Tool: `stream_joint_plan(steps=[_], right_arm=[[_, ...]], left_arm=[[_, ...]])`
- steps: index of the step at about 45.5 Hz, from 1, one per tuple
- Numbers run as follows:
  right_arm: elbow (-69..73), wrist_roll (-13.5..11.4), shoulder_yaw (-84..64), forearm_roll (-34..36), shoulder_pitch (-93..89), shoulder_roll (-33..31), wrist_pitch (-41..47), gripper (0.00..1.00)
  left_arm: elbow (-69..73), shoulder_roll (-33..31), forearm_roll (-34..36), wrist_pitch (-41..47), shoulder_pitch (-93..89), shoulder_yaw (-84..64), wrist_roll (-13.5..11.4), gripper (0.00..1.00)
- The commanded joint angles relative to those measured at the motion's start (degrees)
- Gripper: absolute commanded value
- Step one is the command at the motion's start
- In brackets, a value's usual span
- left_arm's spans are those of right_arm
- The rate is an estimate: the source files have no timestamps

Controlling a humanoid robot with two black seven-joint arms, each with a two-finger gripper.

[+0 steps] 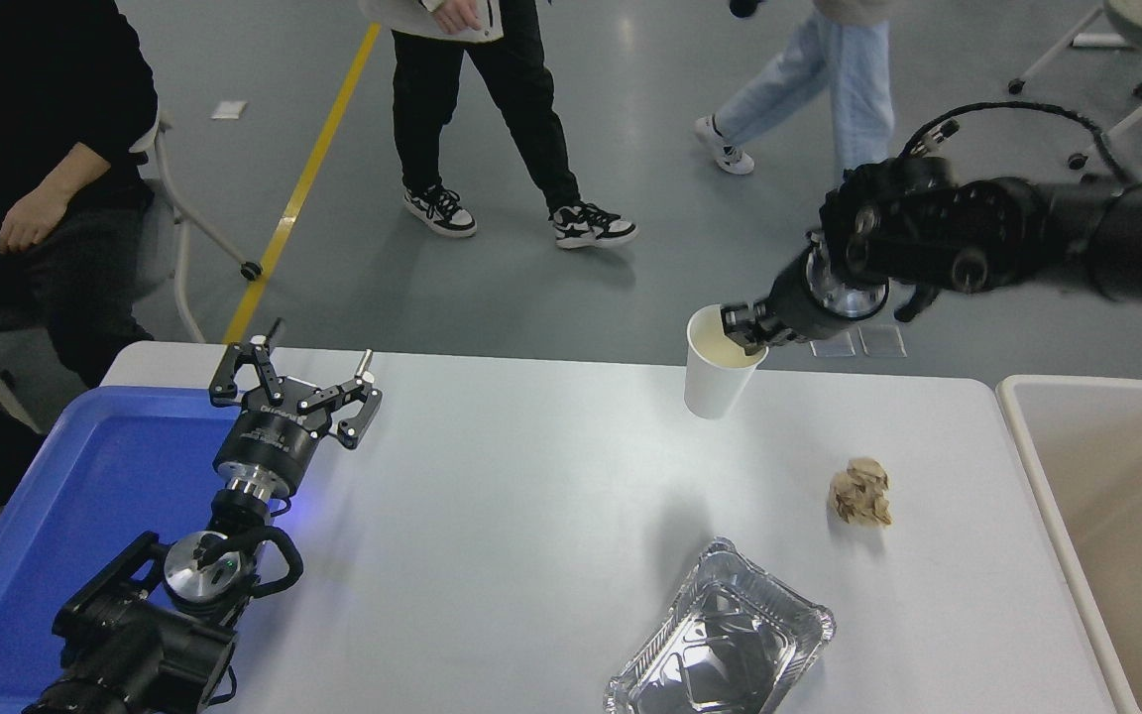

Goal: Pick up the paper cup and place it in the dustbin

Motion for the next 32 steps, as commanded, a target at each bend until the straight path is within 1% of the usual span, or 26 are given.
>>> stream_joint_plan(steps=[1,12,20,21,29,32], right_arm=[[10.15,-0.08,-2.4,0.17,13.75,-5.95,2.0,0.0],[11.04,-0.17,-3.72,1.23,19.11,-9.9,1.56,0.0],[10.25,-0.26,-3.81,0.88,20.35,-13.85,-0.72,0.0],[10.25,-0.26,-3.81,0.35,20.17,-15.77,-2.64,0.0],[10.16,-1.23,-3.72,0.0,18.15,-23.95,-9.69,0.0],[9.29,-1.14,-3.63,0.0,16.58,-27.03,-13.02,0.0]], left_arm=[[0.0,0.0,0.0,0.07,0.0,0.0,0.0,0.99],[0.0,0.0,0.0,-0.02,0.0,0.09,0.0,0.99],[0.0,0.0,-0.09,-0.02,0.0,0.09,0.0,0.99],[0.0,0.0,-0.09,-0.02,0.0,0.0,0.0,0.99],[0.0,0.0,-0.09,-0.02,0.0,0.0,0.0,0.99],[0.0,0.0,-0.09,-0.02,0.0,0.09,0.0,0.99]])
